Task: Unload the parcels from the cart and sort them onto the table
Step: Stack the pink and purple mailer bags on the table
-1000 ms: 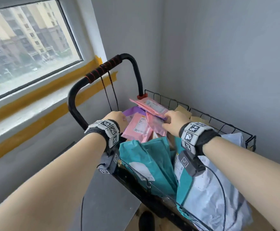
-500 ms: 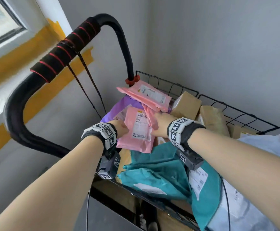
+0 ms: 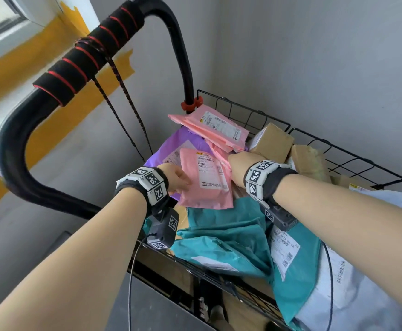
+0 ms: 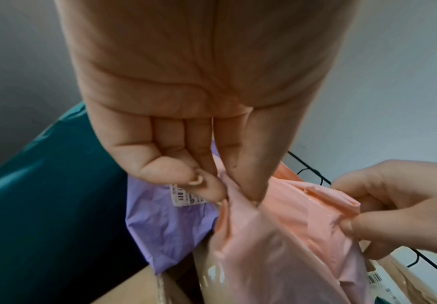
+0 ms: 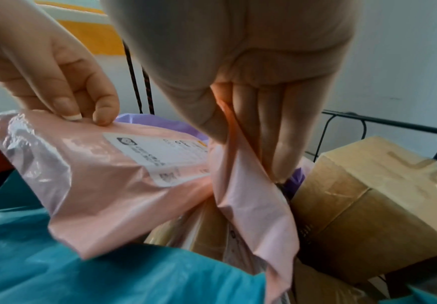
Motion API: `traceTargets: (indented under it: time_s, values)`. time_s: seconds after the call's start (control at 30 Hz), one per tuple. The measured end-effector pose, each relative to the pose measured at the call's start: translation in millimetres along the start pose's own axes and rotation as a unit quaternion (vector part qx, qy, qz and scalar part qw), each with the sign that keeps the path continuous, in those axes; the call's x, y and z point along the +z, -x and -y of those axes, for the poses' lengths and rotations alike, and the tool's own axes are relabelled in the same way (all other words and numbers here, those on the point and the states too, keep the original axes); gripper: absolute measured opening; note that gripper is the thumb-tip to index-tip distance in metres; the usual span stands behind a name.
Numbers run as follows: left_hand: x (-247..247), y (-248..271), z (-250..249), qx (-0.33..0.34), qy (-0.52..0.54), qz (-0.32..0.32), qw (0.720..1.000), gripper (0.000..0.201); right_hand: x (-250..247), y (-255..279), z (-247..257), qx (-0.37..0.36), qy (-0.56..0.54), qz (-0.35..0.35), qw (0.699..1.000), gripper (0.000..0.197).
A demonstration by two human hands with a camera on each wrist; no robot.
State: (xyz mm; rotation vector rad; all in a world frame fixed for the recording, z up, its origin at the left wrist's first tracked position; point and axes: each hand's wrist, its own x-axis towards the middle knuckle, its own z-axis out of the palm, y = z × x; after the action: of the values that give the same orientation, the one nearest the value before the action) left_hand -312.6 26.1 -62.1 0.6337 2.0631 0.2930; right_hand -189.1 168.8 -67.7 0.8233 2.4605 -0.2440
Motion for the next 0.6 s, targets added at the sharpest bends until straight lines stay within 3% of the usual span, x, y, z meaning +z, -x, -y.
traceTargets:
  time_s: [0.13,0.23,0.33,0.43,0.53,0.6]
  values:
    - [0.3,19.7,-10.2,-0.005,0.029,-0.059,0.998,0.011,-17.5,25.5,-6.2,-0.039,-0.001,-0.051,0.998,0.021]
    - [4.3,40.9,-16.4,-0.026,0.085,-0.098,0.991,0.009,-23.5,48.0,-13.0,-0.08,-0.023,-0.061,0.995,0.023]
    - [8.3,75.0,-20.1,-0.047,0.117,-0.163,0.978,0.015,-35.7,78.7,-15.3,-0.127,-0.031,-0.085,0.988,0.021]
    - [14.8,120.7,-21.2,-0.056,0.075,-0.231,0.968,0.024,-41.9,112.3,-16.2,-0.159,-0.046,-0.144,0.976,0.008]
    - [26.1,168.9,-19.5,-0.079,0.012,-0.284,0.955,0.03,-45.3,149.7,-13.3,-0.19,-0.08,-0.178,0.962,0.012]
    - [35.8,198.8,-15.8,-0.101,0.037,-0.3,0.948,0.03,-47.5,174.8,-8.6,-0.222,-0.114,-0.195,0.948,0.013]
